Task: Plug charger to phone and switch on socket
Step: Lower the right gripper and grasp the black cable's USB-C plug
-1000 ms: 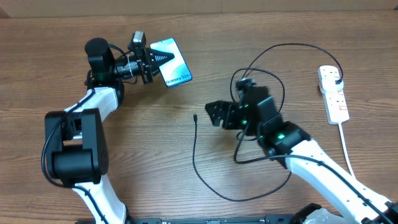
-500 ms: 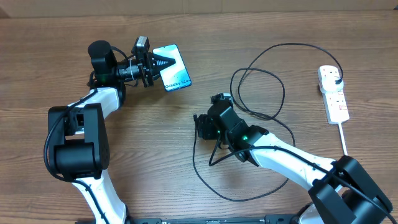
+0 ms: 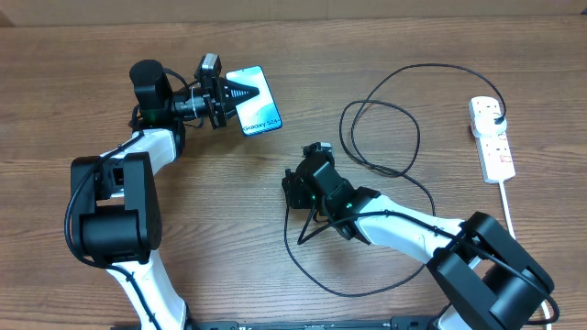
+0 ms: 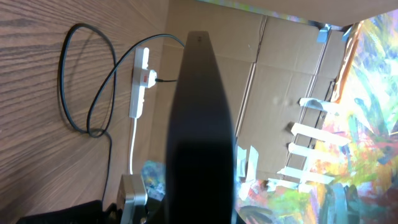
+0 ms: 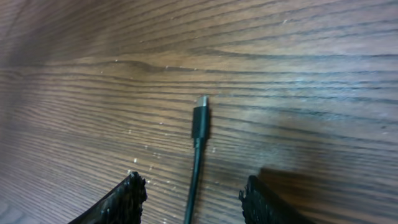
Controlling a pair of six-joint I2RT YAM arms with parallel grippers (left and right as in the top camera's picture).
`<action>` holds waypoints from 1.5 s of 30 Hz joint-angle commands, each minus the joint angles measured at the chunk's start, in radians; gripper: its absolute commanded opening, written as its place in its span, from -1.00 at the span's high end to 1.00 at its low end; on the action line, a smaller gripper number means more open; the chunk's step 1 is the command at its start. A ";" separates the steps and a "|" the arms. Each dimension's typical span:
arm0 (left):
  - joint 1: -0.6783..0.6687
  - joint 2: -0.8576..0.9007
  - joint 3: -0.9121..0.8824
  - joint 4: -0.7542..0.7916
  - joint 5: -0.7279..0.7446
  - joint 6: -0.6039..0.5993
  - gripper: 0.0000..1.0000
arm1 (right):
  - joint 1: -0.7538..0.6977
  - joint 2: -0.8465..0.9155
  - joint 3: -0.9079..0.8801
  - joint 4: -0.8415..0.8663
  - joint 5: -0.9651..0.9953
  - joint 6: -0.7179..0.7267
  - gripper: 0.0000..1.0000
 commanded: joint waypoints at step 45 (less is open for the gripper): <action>-0.008 -0.013 0.027 0.008 0.034 0.022 0.91 | 0.060 0.217 0.215 -0.140 0.137 0.006 0.92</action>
